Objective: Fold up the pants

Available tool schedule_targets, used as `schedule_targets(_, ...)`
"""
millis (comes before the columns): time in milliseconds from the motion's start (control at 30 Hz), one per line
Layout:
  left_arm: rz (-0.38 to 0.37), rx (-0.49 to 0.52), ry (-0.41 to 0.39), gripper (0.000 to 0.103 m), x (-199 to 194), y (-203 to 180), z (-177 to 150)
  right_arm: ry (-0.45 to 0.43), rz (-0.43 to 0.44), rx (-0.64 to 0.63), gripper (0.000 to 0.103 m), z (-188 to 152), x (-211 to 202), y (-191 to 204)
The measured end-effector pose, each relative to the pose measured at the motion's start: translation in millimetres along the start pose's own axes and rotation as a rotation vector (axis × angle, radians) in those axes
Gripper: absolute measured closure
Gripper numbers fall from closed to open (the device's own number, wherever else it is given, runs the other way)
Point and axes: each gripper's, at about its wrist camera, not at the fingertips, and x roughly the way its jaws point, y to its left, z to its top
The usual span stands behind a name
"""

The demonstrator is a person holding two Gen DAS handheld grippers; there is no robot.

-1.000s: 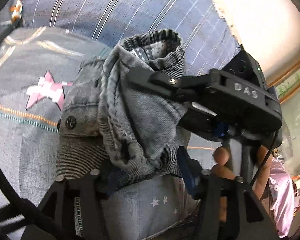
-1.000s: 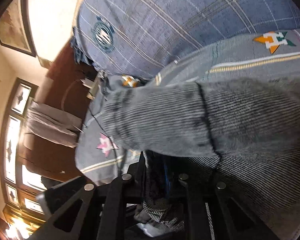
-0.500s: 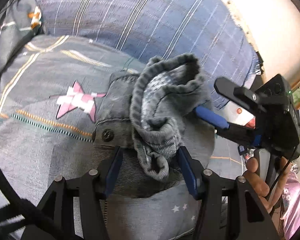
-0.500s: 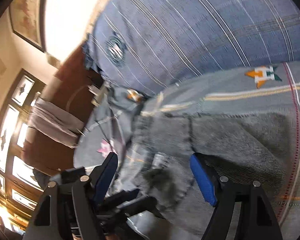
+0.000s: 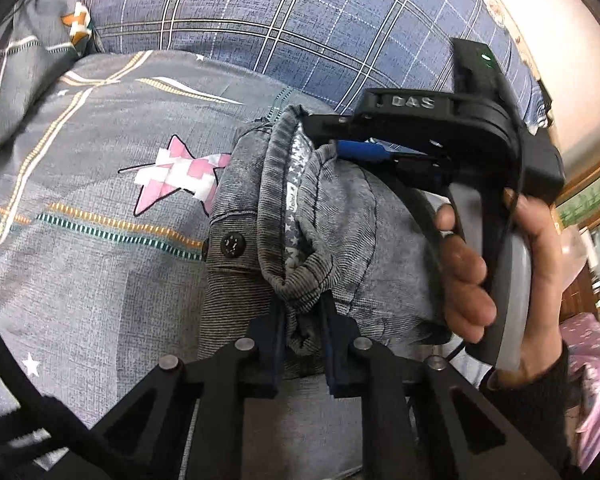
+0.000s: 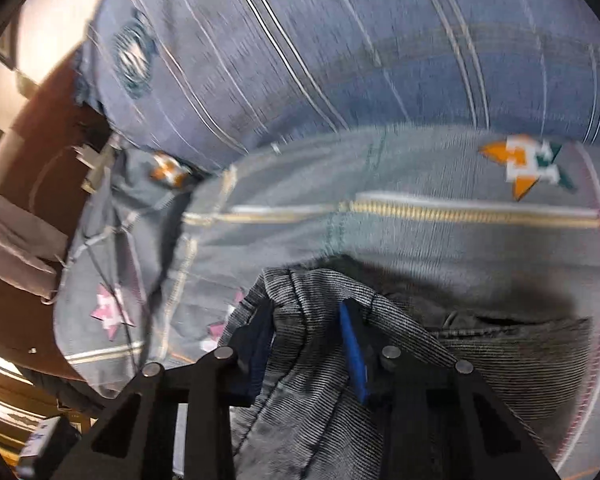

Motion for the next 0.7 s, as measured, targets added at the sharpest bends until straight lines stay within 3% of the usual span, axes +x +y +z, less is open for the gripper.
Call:
schedule_targets(67, -0.033, 0.002, -0.007, 0.077, -7, 0, 0, -0.019, 0.004, -0.019, 0.066, -3, -13, 5)
schedule_targets(167, -0.057, 0.027, -0.083, 0.057, -30, -5, -1, -0.08, 0.115, -0.003, 0.062, -17, -60, 6)
schedule_targets(200, -0.058, 0.043, -0.125, 0.055, -40, -7, -1, -0.108, 0.139, 0.006, 0.046, -26, -78, 3)
schedule_targets(267, -0.036, 0.083, -0.216, 0.048, -60, -12, -2, -0.16, 0.133, 0.012, 0.026, -45, -105, -6)
schedule_targets(333, 0.017, 0.106, -0.269, 0.04, -71, -16, 1, -0.201, 0.117, 0.037, 0.026, -64, -125, -22)
schedule_targets(433, 0.088, 0.126, -0.173, 0.04, -49, -23, 23, -0.224, 0.115, 0.149, 0.026, -88, -134, -69)
schedule_targets(567, 0.071, 0.145, -0.013, 0.04, -5, -32, 44, -0.214, 0.041, 0.227, 0.027, -89, -125, -109)
schedule_targets(633, 0.095, 0.171, 0.013, 0.06, 9, -34, 47, -0.199, 0.073, 0.256, 0.031, -88, -120, -115)
schedule_targets(667, 0.113, 0.171, 0.012, 0.078, 13, -31, 46, -0.197, 0.074, 0.238, 0.036, -84, -119, -111)
schedule_targets(700, 0.11, 0.168, 0.01, 0.079, 15, -26, 43, -0.201, 0.046, 0.216, 0.04, -79, -120, -105)
